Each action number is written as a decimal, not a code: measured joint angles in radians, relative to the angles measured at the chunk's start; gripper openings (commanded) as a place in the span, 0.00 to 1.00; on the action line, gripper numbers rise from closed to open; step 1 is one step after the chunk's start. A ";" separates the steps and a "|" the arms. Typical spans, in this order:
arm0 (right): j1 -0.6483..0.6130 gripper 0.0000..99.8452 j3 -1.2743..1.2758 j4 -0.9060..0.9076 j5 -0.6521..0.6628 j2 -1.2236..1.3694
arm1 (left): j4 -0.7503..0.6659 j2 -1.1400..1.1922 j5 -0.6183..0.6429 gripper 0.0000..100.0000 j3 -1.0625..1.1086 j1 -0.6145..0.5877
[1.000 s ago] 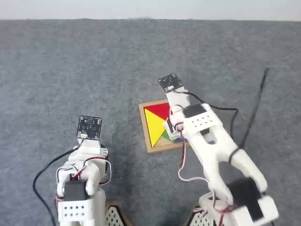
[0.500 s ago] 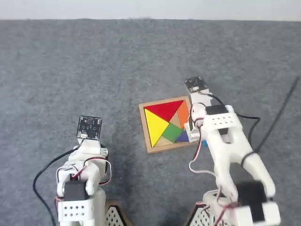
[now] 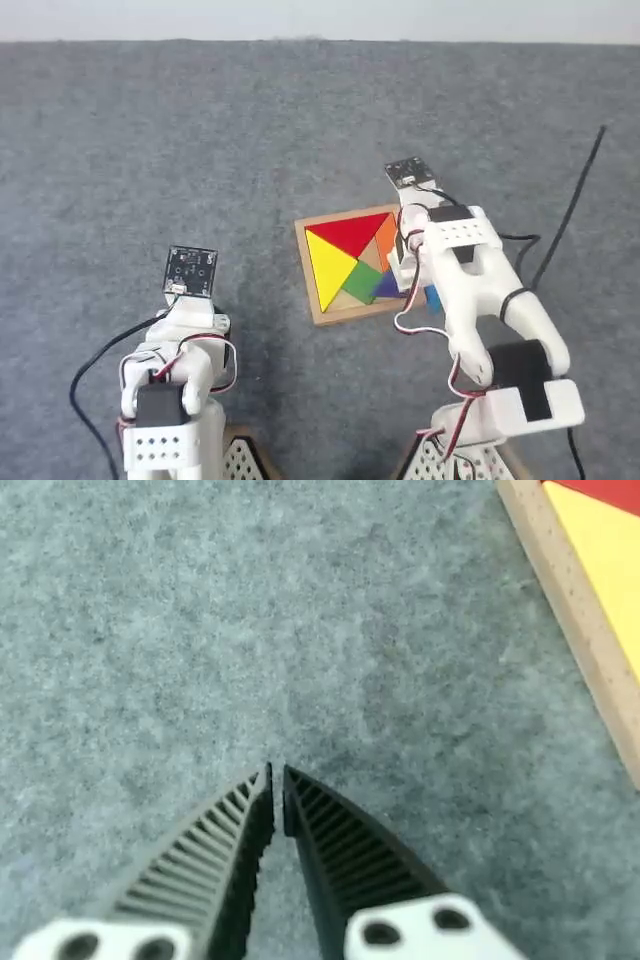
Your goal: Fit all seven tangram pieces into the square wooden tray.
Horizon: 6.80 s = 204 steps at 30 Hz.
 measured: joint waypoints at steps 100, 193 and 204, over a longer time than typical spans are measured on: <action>-0.310 0.01 0.002 0.071 -0.374 -0.313 | 0.000 0.000 0.000 0.02 0.000 0.000; -0.445 0.20 0.285 -0.351 -0.319 -0.275 | 0.000 0.000 0.000 0.02 0.000 0.000; -0.445 0.20 0.288 -0.299 -0.319 -0.276 | 0.000 0.000 0.000 0.02 0.000 0.000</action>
